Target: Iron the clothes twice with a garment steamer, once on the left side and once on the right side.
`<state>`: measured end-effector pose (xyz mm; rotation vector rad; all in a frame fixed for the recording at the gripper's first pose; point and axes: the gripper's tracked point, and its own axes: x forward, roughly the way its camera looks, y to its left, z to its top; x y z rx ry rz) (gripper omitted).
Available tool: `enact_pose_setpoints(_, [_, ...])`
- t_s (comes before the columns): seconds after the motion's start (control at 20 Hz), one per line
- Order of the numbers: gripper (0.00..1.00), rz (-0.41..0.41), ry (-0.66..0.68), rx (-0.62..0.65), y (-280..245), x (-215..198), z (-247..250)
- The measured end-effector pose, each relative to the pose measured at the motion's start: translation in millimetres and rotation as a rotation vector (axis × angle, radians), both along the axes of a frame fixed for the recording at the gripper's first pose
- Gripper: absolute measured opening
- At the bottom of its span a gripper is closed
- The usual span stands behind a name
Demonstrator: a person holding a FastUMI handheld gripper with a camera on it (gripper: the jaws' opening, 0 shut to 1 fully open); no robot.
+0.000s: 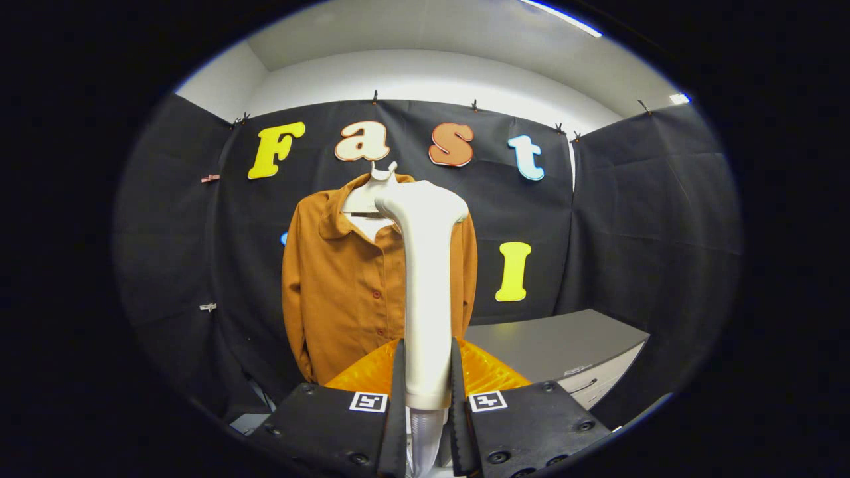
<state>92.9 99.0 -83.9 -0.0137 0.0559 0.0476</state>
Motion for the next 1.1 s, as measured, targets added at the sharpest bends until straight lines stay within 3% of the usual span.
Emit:
enact_pose_setpoints(0.55, [0.3, 0.003, 0.017, 0.009, -69.8, -3.4, 32.3])
enact_pose_setpoints(1.1, [0.3, -0.005, 0.005, -0.019, -99.3, -2.4, 35.0])
